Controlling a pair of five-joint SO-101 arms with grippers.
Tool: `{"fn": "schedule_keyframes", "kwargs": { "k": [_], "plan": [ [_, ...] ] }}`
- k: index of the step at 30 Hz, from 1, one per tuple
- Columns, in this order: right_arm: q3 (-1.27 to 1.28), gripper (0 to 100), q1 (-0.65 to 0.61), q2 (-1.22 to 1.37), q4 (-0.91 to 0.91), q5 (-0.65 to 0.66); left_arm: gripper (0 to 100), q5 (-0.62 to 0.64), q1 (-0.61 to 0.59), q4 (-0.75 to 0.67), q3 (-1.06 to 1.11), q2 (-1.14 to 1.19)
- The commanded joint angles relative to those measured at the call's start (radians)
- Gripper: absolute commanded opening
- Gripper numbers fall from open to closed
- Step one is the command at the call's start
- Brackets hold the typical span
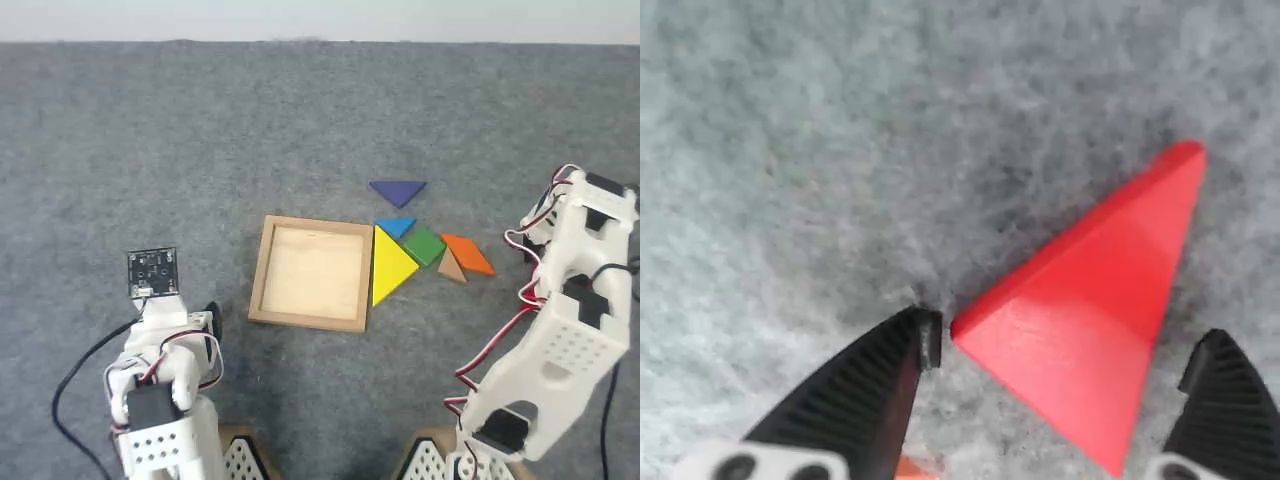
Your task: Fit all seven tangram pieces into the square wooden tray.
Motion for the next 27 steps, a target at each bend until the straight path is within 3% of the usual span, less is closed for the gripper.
{"fn": "schedule_keyframes", "kwargs": {
  "k": [1, 5, 12, 18, 27],
  "plan": [
    [-0.044, 29.9, -0.005, -0.010, 0.015, -0.006, 19, -0.005, 0.002, 0.003, -0.010, -0.020],
    [-0.049, 21.7, -0.001, -0.010, 0.013, 0.014, 19, -0.005, 0.002, 0.003, -0.010, -0.020],
    [-0.049, 21.3, -0.001, -0.021, 0.018, 0.046, 19, -0.005, 0.002, 0.003, -0.010, -0.020],
    [-0.049, 21.2, -0.025, -0.107, 0.076, 0.172, 19, -0.005, 0.002, 0.003, -0.010, -0.020],
    [-0.044, 21.2, -0.176, -0.312, 0.205, 0.305, 19, -0.005, 0.002, 0.003, -0.010, -0.020]
  ]
}}
